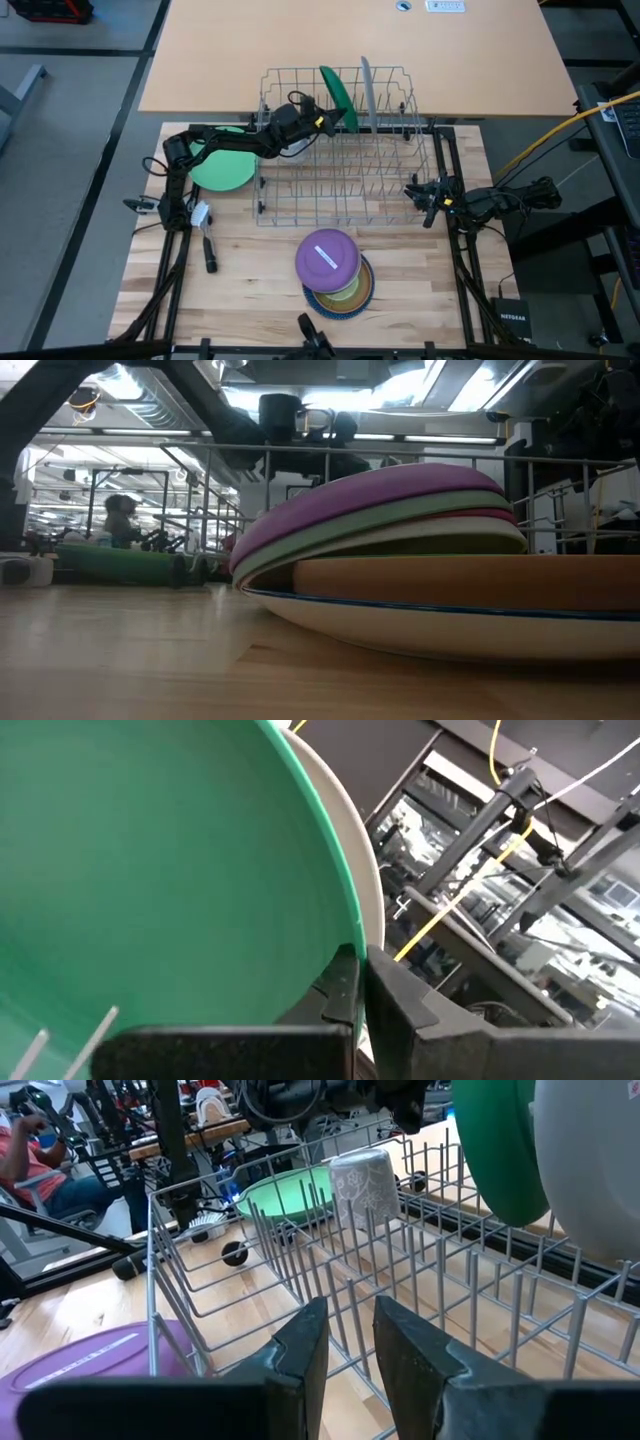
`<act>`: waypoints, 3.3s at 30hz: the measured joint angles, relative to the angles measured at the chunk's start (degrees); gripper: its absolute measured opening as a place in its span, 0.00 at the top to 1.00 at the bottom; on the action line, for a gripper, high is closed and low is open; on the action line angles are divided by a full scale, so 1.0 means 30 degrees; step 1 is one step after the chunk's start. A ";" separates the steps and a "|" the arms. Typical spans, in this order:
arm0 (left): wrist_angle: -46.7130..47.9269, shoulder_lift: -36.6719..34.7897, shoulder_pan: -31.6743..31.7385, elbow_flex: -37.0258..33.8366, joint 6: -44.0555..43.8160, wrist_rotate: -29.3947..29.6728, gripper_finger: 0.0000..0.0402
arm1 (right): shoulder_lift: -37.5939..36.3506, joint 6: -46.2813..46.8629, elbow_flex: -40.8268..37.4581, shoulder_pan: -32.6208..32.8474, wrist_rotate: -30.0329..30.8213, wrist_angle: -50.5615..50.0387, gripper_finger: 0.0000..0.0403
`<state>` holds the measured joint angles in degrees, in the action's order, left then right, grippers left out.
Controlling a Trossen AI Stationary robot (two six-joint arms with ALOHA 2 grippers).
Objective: Sort dishes
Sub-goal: Put the dark green plate in the dish rack
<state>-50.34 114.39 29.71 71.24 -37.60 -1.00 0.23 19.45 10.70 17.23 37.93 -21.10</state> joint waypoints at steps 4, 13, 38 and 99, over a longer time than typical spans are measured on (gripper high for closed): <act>-0.0619 0.0000 -0.0194 0.0000 0.0078 -0.0923 1.00 | 0.0000 -0.0069 0.0000 0.0000 0.0000 0.0000 0.78; -0.2020 -0.0095 -0.0515 0.0000 0.0245 -0.4561 1.00 | 0.0000 -0.0077 0.0000 0.0000 0.0000 -0.0007 0.78; -0.0794 -0.0175 0.0933 0.0036 0.1856 -0.6048 1.00 | 0.0000 -0.0128 0.0007 0.0000 -0.0015 0.0116 0.78; 0.3202 -0.0233 0.1770 0.1189 0.4133 -0.6756 1.00 | 0.0001 -0.0091 0.0007 0.0000 0.0007 -0.0008 0.78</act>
<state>-40.73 113.69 35.03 74.81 -25.20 -21.27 0.23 19.18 10.72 17.23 37.95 -21.13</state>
